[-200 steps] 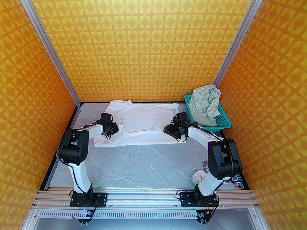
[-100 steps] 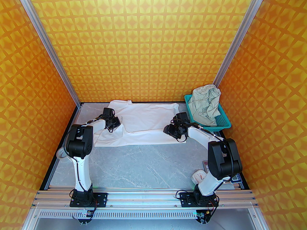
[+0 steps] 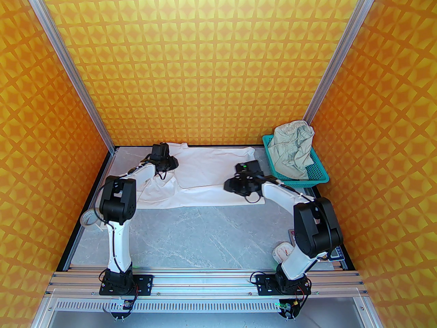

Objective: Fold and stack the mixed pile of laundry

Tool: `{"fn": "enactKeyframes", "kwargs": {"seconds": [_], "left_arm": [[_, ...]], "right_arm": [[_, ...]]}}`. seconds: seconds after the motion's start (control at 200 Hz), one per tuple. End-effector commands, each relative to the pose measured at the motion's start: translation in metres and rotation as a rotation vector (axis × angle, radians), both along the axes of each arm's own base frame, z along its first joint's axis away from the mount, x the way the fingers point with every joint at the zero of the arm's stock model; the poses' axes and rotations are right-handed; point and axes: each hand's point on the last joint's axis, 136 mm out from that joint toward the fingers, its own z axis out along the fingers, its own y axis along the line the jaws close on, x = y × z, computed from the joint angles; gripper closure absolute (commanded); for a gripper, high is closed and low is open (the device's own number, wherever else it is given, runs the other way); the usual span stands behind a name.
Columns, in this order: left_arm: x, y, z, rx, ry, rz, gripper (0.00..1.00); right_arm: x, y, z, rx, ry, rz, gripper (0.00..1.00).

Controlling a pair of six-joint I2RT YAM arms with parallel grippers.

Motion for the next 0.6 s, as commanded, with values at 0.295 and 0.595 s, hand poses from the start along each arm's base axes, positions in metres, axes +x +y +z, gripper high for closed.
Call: {"fn": "enactKeyframes", "kwargs": {"seconds": [0.295,0.595], "left_arm": [[-0.173,0.079,-0.031,0.011,0.268,0.154,0.62],[-0.241,0.129,-0.059,-0.028,0.363,0.334,0.36]], "right_arm": [[0.0,-0.021,-0.009,-0.306,-0.043,-0.07,0.49],[-0.063,-0.161,-0.032,-0.27,0.182,-0.477,0.46]]}}
